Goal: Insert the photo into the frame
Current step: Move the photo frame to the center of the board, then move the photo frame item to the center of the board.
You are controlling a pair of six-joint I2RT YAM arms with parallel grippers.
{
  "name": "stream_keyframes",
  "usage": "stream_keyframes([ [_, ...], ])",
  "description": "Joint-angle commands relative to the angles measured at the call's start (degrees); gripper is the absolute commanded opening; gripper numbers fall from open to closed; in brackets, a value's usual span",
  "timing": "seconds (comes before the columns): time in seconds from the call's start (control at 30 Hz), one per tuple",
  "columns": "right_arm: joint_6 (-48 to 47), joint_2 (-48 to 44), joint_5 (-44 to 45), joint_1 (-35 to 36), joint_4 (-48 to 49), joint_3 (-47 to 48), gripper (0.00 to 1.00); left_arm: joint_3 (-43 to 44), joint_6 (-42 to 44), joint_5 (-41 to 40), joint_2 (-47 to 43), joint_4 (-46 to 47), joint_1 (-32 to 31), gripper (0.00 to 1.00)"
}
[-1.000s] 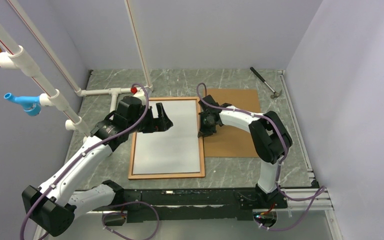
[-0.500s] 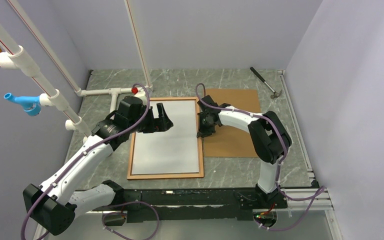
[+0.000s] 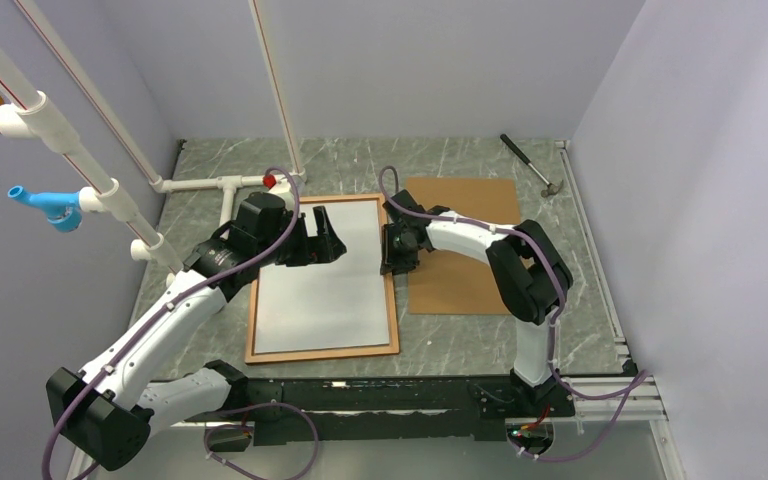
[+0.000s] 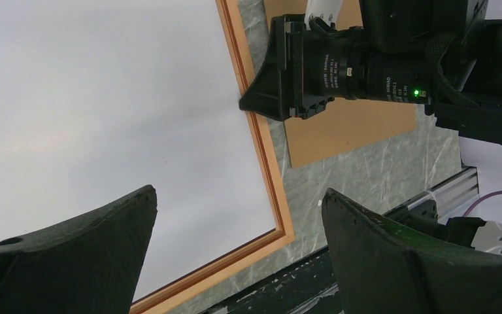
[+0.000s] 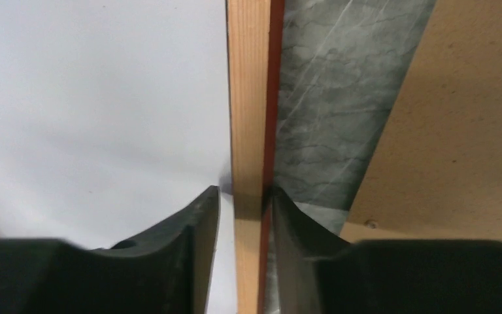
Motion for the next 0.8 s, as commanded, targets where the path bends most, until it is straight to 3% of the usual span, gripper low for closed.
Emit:
stream_keyframes([
  [0.0,0.48,-2.97,-2.41,0.58,1.89,0.21,0.44,-0.65,0.46,0.83,0.10,1.24,0.20,0.99],
  [0.2,-0.29,-8.93,-1.64,0.07,2.33,-1.48,0.74,-2.22,-0.62,3.83,1.30,4.70,0.20,0.99],
  [0.33,-0.67,-12.35,-2.95,-1.71,3.37,-4.36,0.86,-2.26,-1.03,6.48,4.19,6.54,0.18,0.99],
  [0.53,-0.64,-16.36,-6.97,-7.00,5.67,-10.69,0.88,-5.03,-4.36,12.52,8.08,14.51,-0.09,0.99],
  [0.77,-3.41,-21.11,-5.27,-14.12,3.61,-16.65,0.89,-6.36,-8.13,16.07,14.33,24.03,-3.39,0.99],
])
